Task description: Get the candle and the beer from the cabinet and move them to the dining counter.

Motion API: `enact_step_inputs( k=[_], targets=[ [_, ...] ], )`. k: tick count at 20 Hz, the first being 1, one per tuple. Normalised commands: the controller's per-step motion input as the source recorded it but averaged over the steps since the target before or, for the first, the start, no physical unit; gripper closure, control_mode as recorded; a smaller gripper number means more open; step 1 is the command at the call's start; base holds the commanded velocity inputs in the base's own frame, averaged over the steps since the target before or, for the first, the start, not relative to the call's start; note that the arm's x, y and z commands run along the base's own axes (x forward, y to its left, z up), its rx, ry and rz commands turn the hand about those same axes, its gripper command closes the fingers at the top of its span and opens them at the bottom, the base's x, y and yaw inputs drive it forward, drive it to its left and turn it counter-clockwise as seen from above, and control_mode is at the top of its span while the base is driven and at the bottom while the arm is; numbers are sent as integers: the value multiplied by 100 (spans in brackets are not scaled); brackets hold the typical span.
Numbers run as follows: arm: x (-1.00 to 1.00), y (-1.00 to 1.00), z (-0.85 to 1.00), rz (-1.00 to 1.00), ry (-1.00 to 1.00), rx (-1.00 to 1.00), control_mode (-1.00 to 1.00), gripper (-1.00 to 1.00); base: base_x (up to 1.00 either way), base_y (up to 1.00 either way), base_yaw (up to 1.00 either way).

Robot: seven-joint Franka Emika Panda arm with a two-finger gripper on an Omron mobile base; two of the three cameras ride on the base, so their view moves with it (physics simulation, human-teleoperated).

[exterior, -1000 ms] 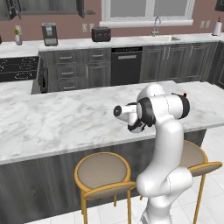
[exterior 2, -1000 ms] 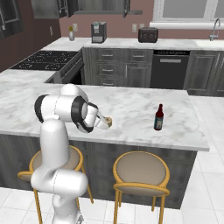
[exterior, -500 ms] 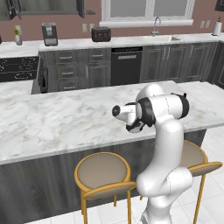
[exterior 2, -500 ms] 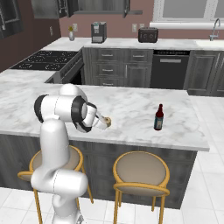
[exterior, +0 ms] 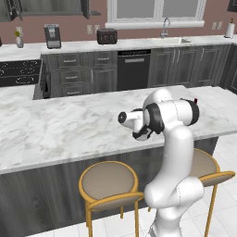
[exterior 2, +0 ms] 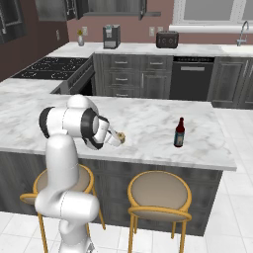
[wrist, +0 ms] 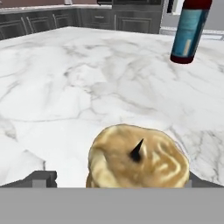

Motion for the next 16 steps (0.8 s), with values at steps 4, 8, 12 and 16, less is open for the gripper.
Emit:
enact_step_inputs(
  k=[4, 8, 12, 16],
  targets=[
    [3, 5, -10, 0, 0, 0, -100, 100, 0, 0, 0],
    [0, 0, -2, 0, 0, 0, -100, 100, 0, 0, 0],
    [0, 0, 0, 0, 0, 1, -100, 100, 0, 0, 0],
    [-1, 1, 2, 0, 0, 0, -100, 100, 0, 0, 0]
  ],
)
